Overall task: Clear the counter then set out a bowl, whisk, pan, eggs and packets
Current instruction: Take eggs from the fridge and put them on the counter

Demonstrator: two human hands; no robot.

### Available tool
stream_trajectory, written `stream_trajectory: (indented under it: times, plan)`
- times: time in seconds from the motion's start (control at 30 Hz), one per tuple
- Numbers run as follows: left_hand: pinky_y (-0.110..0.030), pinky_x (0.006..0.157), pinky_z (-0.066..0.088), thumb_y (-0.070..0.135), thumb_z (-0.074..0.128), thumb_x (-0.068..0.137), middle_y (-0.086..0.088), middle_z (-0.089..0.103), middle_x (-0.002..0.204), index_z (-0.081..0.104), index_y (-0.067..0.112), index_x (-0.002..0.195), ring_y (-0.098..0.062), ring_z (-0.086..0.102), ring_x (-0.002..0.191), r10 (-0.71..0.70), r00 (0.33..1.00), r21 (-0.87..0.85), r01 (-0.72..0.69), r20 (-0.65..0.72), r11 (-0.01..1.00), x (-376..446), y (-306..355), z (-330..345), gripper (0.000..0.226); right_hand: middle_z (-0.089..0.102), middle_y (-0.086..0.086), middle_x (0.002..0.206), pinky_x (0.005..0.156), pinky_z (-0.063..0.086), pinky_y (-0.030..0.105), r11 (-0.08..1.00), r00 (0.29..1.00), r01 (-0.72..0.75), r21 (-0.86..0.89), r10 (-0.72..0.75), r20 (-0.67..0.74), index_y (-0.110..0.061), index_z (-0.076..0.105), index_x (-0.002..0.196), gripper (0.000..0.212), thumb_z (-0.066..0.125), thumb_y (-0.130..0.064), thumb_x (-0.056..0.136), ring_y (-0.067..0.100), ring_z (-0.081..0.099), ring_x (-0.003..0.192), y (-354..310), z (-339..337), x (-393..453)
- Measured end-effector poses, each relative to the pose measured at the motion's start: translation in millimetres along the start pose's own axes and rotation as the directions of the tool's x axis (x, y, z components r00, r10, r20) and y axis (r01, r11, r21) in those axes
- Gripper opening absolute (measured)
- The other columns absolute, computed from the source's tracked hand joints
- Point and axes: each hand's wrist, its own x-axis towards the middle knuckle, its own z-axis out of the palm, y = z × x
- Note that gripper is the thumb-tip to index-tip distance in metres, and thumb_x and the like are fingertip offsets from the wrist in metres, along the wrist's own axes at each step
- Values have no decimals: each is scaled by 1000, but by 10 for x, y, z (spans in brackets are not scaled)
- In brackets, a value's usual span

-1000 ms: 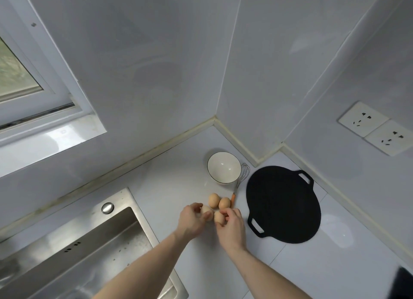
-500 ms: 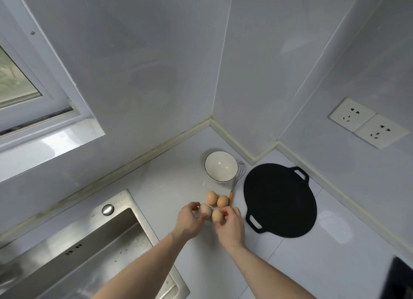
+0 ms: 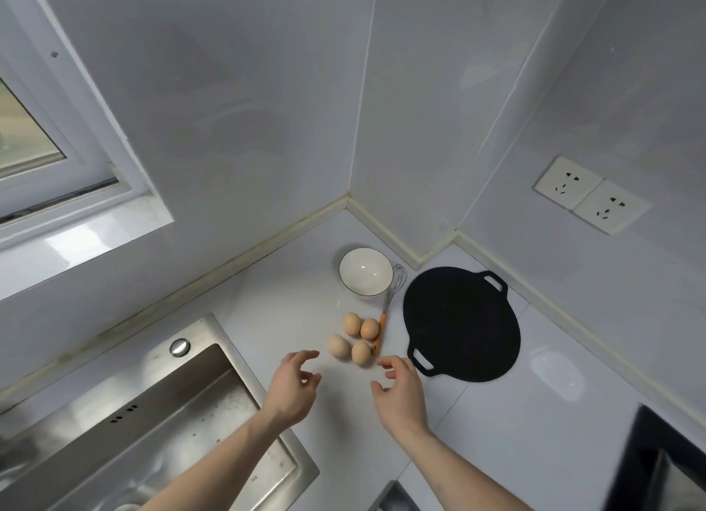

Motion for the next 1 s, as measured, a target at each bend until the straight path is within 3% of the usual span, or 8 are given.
stream_trajectory:
  times: [0.2, 0.37, 0.5, 0.63, 0.8, 1.0]
  plan:
    - [-19, 85, 46, 17, 59, 97, 7, 49, 142, 55, 25, 137, -11, 59, 108, 18, 997, 75, -23, 74, 997, -179, -63, 12, 41, 44, -19, 121, 96, 50, 25, 998, 994, -30, -56, 35, 102, -35, 53, 123, 40, 68, -18, 90, 4, 51, 111, 110, -186, -361]
    - [-25, 98, 48, 20, 59, 96, 6, 46, 147, 54, 25, 139, -17, 59, 117, 71, 984, 230, -108, 164, 967, -326, -97, -10, 43, 40, -19, 127, 100, 47, 24, 997, 993, -41, -64, 48, 112, -34, 49, 130, 44, 67, -20, 92, -1, 44, 112, 141, -393, -587]
    - [-23, 96, 46, 18, 57, 96, 1, 46, 149, 53, 22, 140, -20, 60, 119, 37, 985, 251, -80, 171, 965, -297, -95, -8, 45, 41, -18, 130, 99, 44, 21, 998, 995, -28, -53, 32, 89, -33, 49, 132, 46, 66, -21, 91, -2, 44, 111, 126, -524, -738]
    - [-32, 105, 44, 18, 57, 92, -8, 43, 151, 45, 16, 147, -25, 54, 129, -44, 983, 301, -11, 178, 954, -194, -26, 85, 56, 40, -19, 133, 101, 44, 20, 999, 996, -23, -47, 27, 90, -33, 49, 134, 47, 65, -21, 91, -1, 45, 116, 169, -681, -945]
    - [-38, 106, 44, 16, 60, 87, -18, 41, 150, 33, 7, 151, -32, 53, 128, -66, 990, 316, 24, 122, 949, -87, 58, 241, 70, 38, -18, 136, 102, 44, 22, 999, 994, -4, -49, 10, 112, -32, 48, 136, 47, 64, -23, 92, 0, 47, 108, 258, -833, -1134]
    - [-34, 111, 36, 14, 58, 91, -19, 33, 155, 29, 3, 151, -34, 40, 140, -50, 993, 354, 8, 109, 935, -29, 249, 445, 67, 38, -16, 136, 99, 45, 21, 999, 992, -18, -31, 21, 124, -31, 49, 135, 46, 63, -22, 93, 3, 52, 96, 335, -938, -1288]
